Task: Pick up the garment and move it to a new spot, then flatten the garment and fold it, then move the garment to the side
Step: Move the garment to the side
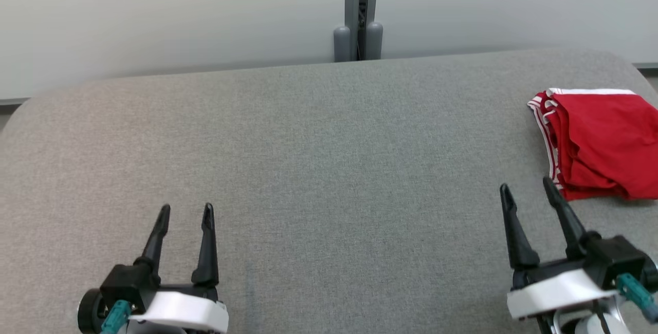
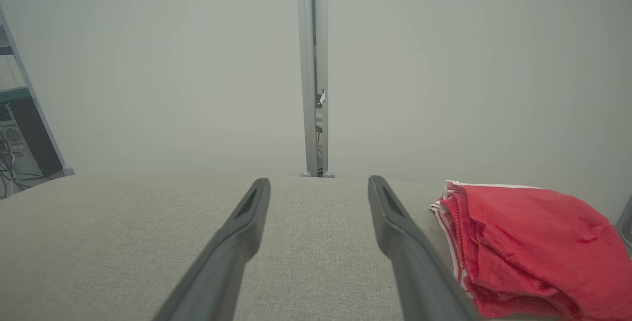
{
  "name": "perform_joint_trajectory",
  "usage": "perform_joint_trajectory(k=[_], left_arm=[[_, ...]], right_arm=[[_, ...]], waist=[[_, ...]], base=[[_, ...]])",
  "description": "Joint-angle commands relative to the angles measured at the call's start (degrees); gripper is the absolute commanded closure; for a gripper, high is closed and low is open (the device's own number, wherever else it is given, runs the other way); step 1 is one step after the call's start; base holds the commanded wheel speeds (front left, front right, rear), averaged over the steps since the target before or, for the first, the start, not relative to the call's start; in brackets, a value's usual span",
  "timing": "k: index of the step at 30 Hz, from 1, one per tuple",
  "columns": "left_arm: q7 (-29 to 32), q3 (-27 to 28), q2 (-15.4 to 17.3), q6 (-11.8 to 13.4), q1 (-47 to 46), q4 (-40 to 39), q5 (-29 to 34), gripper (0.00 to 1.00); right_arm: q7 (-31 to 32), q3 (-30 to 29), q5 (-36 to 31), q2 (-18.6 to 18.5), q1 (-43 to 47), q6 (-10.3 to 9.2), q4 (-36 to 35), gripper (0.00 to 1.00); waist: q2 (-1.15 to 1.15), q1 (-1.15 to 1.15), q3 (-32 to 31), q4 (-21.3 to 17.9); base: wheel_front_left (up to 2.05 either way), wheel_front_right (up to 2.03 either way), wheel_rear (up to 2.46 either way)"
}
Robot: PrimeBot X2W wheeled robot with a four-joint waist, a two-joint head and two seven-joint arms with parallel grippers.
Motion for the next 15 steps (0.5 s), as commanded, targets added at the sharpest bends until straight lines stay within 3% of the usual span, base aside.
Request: perform_joint_trajectory(k=[1, 15], left_arm=[[-0.2, -0.1, 0.1, -0.5, 1.0, 0.0, 0.5, 0.00], [-0.2, -0.5, 0.0, 0.2, 3.2, 1.0, 1.5, 0.00]], right_arm=[[-0.3, -0.3, 0.1, 0.1, 1.8, 0.03, -1.2, 0.00], [-0.3, -2.5, 0.2, 1.3, 6.3, 0.03, -3.1, 0.00]], waist=[[0.00, 0.00, -0.8, 0.5], [0.00, 0.00, -2.0, 0.8]], base=[[0.00, 0.00, 0.00], [0.00, 0.00, 0.00]])
